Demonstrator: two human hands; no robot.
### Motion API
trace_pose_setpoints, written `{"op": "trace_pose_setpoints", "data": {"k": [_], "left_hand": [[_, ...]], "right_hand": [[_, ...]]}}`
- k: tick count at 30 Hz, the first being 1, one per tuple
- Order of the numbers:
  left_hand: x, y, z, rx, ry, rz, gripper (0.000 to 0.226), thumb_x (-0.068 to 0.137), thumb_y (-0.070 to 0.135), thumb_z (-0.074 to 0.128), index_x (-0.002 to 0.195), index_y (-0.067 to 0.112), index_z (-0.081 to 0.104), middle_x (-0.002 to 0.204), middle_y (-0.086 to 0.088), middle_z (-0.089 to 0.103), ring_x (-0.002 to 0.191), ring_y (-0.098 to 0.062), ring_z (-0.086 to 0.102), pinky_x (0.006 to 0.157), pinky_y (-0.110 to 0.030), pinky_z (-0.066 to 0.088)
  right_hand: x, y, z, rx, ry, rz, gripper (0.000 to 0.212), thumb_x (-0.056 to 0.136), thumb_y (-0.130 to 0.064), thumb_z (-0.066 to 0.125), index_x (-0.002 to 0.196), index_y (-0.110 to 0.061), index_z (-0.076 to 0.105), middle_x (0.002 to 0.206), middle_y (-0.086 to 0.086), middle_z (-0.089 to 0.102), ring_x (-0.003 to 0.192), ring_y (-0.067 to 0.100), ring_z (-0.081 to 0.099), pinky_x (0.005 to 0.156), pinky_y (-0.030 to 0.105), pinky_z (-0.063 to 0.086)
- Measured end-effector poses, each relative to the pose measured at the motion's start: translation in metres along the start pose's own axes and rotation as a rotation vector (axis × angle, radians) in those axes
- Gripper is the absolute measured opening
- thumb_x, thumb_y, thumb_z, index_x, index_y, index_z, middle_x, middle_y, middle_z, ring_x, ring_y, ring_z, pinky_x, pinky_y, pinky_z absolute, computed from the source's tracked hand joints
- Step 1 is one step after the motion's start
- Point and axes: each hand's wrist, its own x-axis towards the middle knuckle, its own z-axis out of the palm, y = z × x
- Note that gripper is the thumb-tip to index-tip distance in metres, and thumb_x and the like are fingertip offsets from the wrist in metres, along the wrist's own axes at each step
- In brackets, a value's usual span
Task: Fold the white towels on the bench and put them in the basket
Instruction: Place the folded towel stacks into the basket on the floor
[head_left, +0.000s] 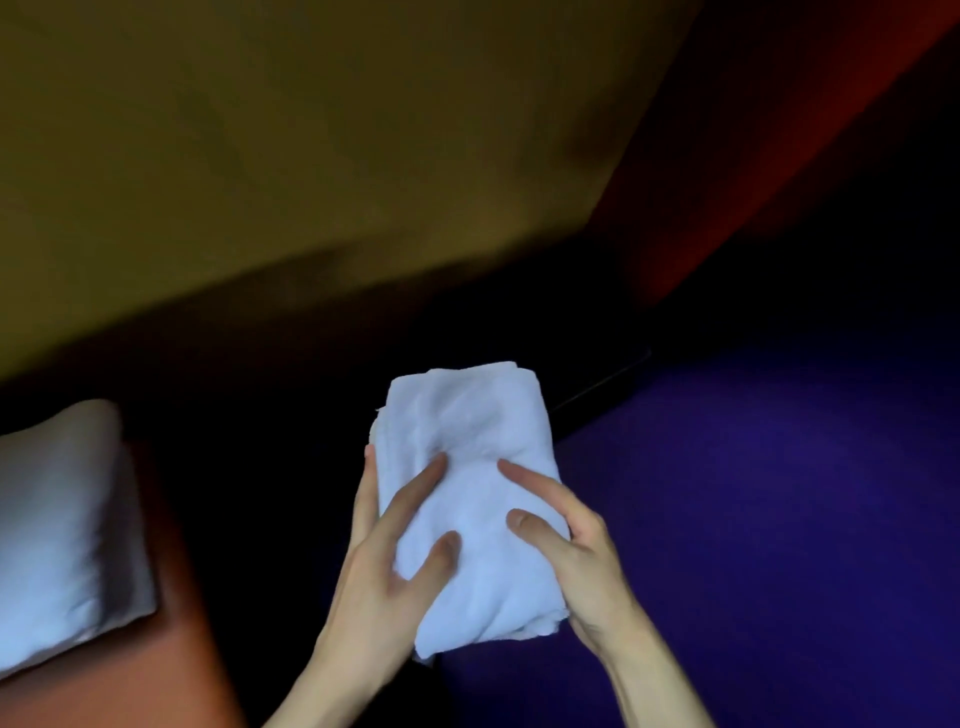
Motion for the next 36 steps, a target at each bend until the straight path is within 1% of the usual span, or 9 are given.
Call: {"op": "trace_pose_setpoints", "data": {"k": [2,4,6,10,15,20,25,29,36], "left_hand": [[0.016,-0.003,0.017,-0.049,0.03,-0.056,0.053,0.091,0.019,0.067,0.139,0.04,0.055,0.158,0.032,0.02,0.14,0.018,0.025,0.095,0.0,0.04],[0.032,-0.009,0.032,-0.069,0.037,-0.085,0.054,0.092,0.011,0.067,0.139,0.037,0.056,0.158,0.03,0.024,0.14,0.016,0.028,0.091,0.003,0.039],[0.049,-0.014,0.048,-0.05,0.052,-0.089,0.053,0.091,0.017,0.068,0.139,0.039,0.057,0.161,0.028,0.02,0.144,0.012,0.024,0.092,0.003,0.038],[0.088,-0.018,0.082,-0.038,0.091,-0.127,0.053,0.089,0.04,0.067,0.139,0.049,0.053,0.159,0.03,0.02,0.144,0.01,0.026,0.103,-0.014,0.037],[0.153,-0.022,0.142,-0.052,0.112,-0.222,0.059,0.084,0.045,0.067,0.139,0.055,0.048,0.152,0.026,0.032,0.137,0.011,0.036,0.095,-0.005,0.042],[0.231,-0.047,0.216,-0.134,0.13,-0.307,0.074,0.069,0.047,0.073,0.138,0.058,0.048,0.148,0.022,0.037,0.134,0.007,0.041,0.095,-0.005,0.043],[0.321,-0.108,0.275,-0.126,0.124,-0.296,0.075,0.071,0.032,0.074,0.138,0.056,0.05,0.146,0.013,0.042,0.133,-0.001,0.045,0.109,-0.025,0.044],[0.389,-0.18,0.307,-0.13,0.099,-0.279,0.074,0.073,0.028,0.073,0.136,0.058,0.05,0.143,0.01,0.046,0.129,-0.009,0.051,0.107,-0.035,0.05],[0.456,-0.293,0.351,-0.128,0.088,-0.27,0.073,0.072,0.029,0.073,0.134,0.06,0.05,0.142,0.005,0.049,0.126,-0.013,0.054,0.108,-0.036,0.05]], "right_hand": [[0.019,-0.005,-0.016,-0.009,-0.022,0.023,0.037,0.089,-0.014,0.072,0.119,-0.035,0.074,0.137,0.001,0.062,0.124,0.018,0.062,0.101,0.04,0.054],[0.039,-0.009,-0.03,-0.028,-0.042,0.034,0.037,0.091,-0.01,0.07,0.118,-0.035,0.075,0.136,0.0,0.062,0.123,0.016,0.062,0.101,0.039,0.054],[0.061,-0.013,-0.045,-0.044,-0.063,0.035,0.037,0.091,-0.009,0.069,0.117,-0.035,0.075,0.135,-0.001,0.062,0.123,0.015,0.062,0.1,0.038,0.055],[0.114,-0.026,-0.086,-0.102,-0.16,0.012,0.037,0.091,-0.009,0.07,0.115,-0.036,0.076,0.135,-0.006,0.062,0.123,0.01,0.061,0.1,0.033,0.054],[0.207,-0.047,-0.153,-0.195,-0.298,-0.021,0.037,0.09,-0.012,0.072,0.115,-0.038,0.076,0.136,-0.004,0.061,0.123,0.009,0.06,0.099,0.026,0.052],[0.308,-0.051,-0.225,-0.238,-0.377,-0.015,0.036,0.087,-0.018,0.073,0.118,-0.035,0.075,0.134,0.001,0.064,0.122,0.013,0.063,0.107,0.04,0.05],[0.405,-0.028,-0.279,-0.303,-0.362,-0.029,0.037,0.09,-0.013,0.072,0.118,-0.037,0.074,0.129,-0.006,0.069,0.12,0.01,0.064,0.106,0.04,0.051],[0.477,0.009,-0.305,-0.334,-0.318,-0.038,0.036,0.091,-0.015,0.07,0.116,-0.041,0.074,0.125,-0.01,0.069,0.115,0.008,0.066,0.1,0.035,0.055],[0.57,0.09,-0.336,-0.383,-0.255,-0.067,0.035,0.09,-0.017,0.071,0.111,-0.044,0.075,0.123,-0.014,0.068,0.112,0.003,0.065,0.092,0.021,0.055]]}}
